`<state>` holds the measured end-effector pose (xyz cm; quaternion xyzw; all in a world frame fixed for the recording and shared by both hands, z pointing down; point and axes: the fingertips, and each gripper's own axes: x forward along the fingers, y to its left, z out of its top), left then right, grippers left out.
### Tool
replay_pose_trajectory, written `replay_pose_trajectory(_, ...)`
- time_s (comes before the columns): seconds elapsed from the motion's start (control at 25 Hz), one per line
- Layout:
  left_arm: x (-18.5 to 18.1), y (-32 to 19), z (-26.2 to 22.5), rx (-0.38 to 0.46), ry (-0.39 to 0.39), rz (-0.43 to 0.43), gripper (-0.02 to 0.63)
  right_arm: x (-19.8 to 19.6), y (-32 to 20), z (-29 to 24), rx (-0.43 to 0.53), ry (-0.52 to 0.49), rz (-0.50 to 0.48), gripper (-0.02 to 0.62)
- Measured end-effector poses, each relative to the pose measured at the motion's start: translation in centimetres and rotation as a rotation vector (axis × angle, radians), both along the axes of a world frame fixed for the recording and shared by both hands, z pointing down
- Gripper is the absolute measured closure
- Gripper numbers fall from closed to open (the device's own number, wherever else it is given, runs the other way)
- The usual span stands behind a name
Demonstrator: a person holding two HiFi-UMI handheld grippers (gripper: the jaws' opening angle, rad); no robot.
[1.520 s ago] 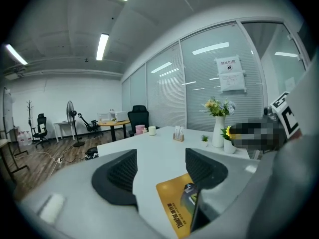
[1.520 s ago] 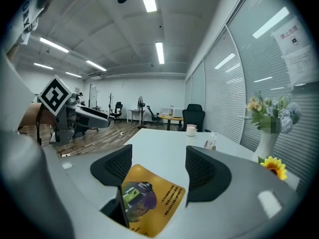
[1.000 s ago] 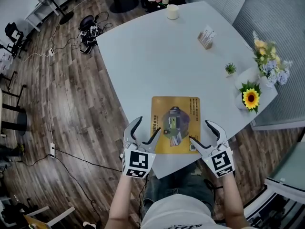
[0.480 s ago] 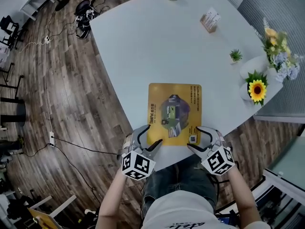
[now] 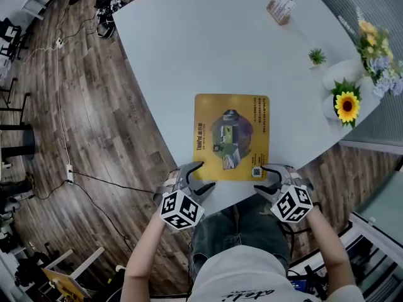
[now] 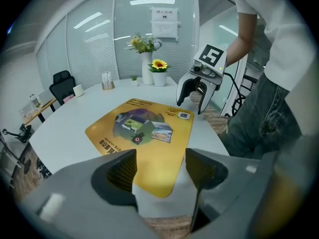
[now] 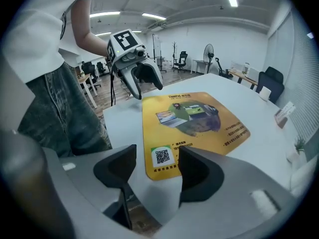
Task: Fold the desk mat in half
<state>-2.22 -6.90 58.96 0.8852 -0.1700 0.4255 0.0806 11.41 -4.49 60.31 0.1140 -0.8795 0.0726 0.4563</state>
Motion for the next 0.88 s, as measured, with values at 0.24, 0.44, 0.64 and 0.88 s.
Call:
replay_pose_trajectory(0.24,-0.5,0.6,2.1,-0.002,-0.111,0.098,0.301,0.5,0.4,1.4,-0.022,0.031,-0.01,0.327)
replay_pose_trajectory(0.44,-0.6,1.1,3.3,-0.019,-0.153,0.139,0.301,0.7,0.5,2.2,-0.027,0.063,-0.034,0.333)
replay_pose_trajectory(0.64,-0.5,0.9,3.4,-0.054,-0.127,0.168,0.299,0.8,0.3,2.2,-0.036,0.058,-0.05,0.337)
replay_pose_trajectory(0.88,-0.3,0.3,3.5,-0.102,-0.102,0.182,0.334,0.9,-0.1,2.2,-0.036,0.055,-0.053,0.371)
